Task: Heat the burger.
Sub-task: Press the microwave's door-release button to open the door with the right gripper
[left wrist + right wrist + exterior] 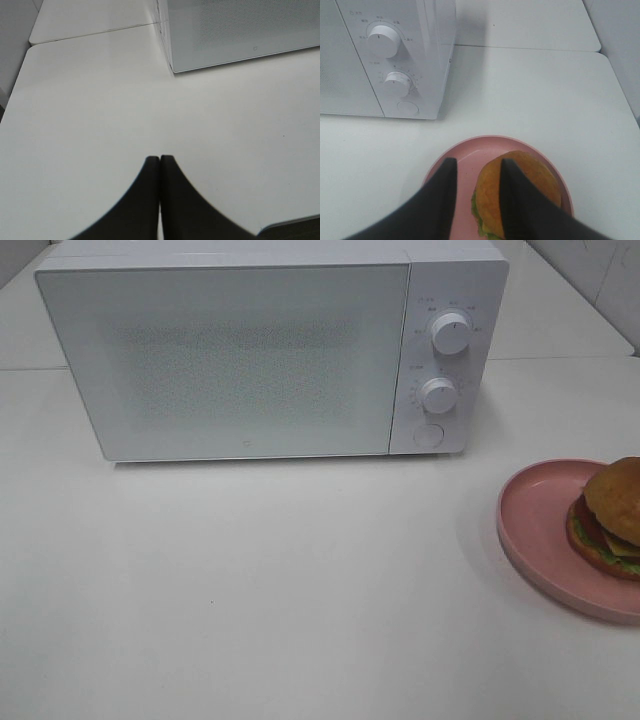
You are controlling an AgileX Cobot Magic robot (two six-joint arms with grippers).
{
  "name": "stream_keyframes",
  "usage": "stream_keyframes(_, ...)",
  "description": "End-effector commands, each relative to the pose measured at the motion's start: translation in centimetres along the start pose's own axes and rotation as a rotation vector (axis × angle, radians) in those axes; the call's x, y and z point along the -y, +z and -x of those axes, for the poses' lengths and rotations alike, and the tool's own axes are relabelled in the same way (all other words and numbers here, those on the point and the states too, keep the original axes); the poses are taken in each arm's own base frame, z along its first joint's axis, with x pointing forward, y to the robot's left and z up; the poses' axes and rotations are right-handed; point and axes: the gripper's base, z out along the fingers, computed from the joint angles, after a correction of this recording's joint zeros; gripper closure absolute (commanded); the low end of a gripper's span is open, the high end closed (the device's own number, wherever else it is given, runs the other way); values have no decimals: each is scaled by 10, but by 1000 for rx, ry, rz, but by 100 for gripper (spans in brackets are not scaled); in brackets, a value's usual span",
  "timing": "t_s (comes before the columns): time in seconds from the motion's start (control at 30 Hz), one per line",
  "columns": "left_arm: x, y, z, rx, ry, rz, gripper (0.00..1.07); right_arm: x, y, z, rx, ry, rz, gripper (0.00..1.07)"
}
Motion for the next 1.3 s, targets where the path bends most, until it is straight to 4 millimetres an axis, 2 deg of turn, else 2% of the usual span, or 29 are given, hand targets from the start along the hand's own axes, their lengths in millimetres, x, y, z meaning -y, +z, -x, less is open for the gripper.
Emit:
stream_keyframes(0.03, 1, -3, -1, 38, 0, -4, 106, 1, 14, 8, 37, -2, -3, 100)
stream_keyframes(0.07, 1, -3, -1, 38, 0, -4, 106, 1, 14, 8, 37, -2, -3, 100)
stream_keyframes(0.1, 1, -3, -1, 38, 0, -4, 106, 1, 22, 11, 61, -2, -5, 107)
stream_keyframes(0.13, 1, -3, -1, 38, 0, -4, 106, 1, 22, 11, 61, -2, -5, 107)
stream_keyframes(0.23, 1, -3, -1, 38, 0, -4, 106, 1, 41, 16, 86, -2, -7, 107)
stream_keyframes(0.3, 1, -3, -1, 38, 0, -4, 106, 1, 46, 17, 95, -3, -4, 107)
stream_keyframes(0.33, 1, -3, -1, 38, 0, -4, 106, 1, 57, 19, 109, 3, -3, 107)
stream_keyframes(0.43, 1, -3, -1, 38, 0, -4, 106, 1, 67, 18, 109, 18, -3, 107)
stream_keyframes(0.5, 1, -3, -1, 38, 0, -4, 106, 0, 87, 17, 117, 18, -1, 107)
stream_keyframes(0.6, 1, -3, -1, 38, 0, -4, 106, -2, 92, 17, 116, 13, 8, 107)
stream_keyframes(0.63, 1, -3, -1, 38, 0, -4, 106, -8, 100, 16, 118, 0, 30, 107)
stream_keyframes(0.67, 1, -3, -1, 38, 0, -4, 106, -8, 100, 16, 118, 0, 30, 107)
stream_keyframes(0.73, 1, -3, -1, 38, 0, -4, 106, -24, 113, 12, 117, -28, 82, 107)
stream_keyframes(0.77, 1, -3, -1, 38, 0, -4, 106, -24, 113, 12, 117, -28, 82, 107)
stream_keyframes(0.8, 1, -3, -1, 38, 0, -4, 106, -35, 122, 9, 109, -49, 120, 107)
stream_keyframes(0.83, 1, -3, -1, 38, 0, -4, 106, -35, 122, 9, 109, -49, 120, 107)
stream_keyframes(0.87, 1, -3, -1, 38, 0, -4, 106, -48, 128, 5, 99, -73, 161, 107)
stream_keyframes(0.9, 1, -3, -1, 38, 0, -4, 106, -48, 128, 5, 99, -73, 161, 107)
stream_keyframes(0.97, 1, -3, -1, 38, 0, -4, 106, -72, 137, -2, 91, -115, 234, 107)
stream_keyframes(1.0, 1, -3, -1, 38, 0, -4, 106, -72, 137, -2, 91, -115, 234, 107)
stream_keyframes(1.03, 1, -3, -1, 38, 0, -4, 106, -81, 140, -6, 89, -130, 263, 107)
stream_keyframes(1.13, 1, -3, -1, 38, 0, -4, 106, -86, 142, -8, 87, -134, 277, 107)
stream_keyframes(1.17, 1, -3, -1, 38, 0, -4, 106, -93, 146, -12, 76, -126, 297, 107)
stream_keyframes(1.3, 1, -3, -1, 38, 0, -4, 106, -101, 156, -23, 27, -79, 315, 107)
